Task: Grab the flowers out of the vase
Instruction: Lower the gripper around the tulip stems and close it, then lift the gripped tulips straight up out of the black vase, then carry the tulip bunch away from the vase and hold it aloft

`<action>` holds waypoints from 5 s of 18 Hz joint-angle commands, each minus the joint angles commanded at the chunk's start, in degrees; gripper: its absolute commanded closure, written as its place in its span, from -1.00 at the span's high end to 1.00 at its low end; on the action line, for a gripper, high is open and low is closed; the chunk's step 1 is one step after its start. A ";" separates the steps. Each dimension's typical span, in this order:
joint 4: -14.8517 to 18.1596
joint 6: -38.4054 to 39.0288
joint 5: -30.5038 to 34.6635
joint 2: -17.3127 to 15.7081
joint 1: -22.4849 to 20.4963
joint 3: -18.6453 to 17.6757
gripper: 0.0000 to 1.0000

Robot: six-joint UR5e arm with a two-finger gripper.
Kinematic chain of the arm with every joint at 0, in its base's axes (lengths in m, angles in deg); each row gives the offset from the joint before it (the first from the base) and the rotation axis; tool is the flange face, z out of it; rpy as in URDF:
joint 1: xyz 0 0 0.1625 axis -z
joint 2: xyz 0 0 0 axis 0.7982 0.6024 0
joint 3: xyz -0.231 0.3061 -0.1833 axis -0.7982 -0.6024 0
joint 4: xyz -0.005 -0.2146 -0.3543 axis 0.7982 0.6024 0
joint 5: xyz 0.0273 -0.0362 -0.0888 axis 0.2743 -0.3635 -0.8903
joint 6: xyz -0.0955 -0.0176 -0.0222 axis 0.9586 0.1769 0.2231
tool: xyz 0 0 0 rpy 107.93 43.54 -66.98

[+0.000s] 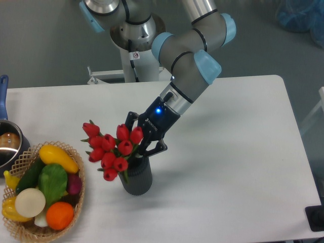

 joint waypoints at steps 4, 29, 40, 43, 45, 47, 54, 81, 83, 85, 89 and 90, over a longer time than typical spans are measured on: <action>0.00 0.09 -0.09 -0.44 -0.35 0.09 -1.00; 0.09 15.56 -10.28 -3.69 -2.90 4.13 -0.86; 0.09 20.21 -14.23 -4.75 -5.80 7.21 -0.86; 0.09 21.71 -14.59 -4.92 -6.32 8.00 -0.86; 0.09 21.80 -14.76 -5.01 -6.59 8.35 -0.86; 0.18 22.32 -15.64 -5.01 -6.94 8.62 -0.86; 0.26 22.50 -17.31 -5.98 -8.35 8.70 -0.85; 0.26 3.78 -2.56 -4.48 -20.04 11.25 -0.78; 0.18 3.78 2.08 -4.57 -19.78 11.42 -0.78; 0.26 4.39 7.18 -4.48 -19.51 12.91 -0.78; 0.44 5.01 18.26 -3.96 -16.36 14.76 -0.77; 0.70 4.92 21.33 -3.17 -15.22 16.59 -0.76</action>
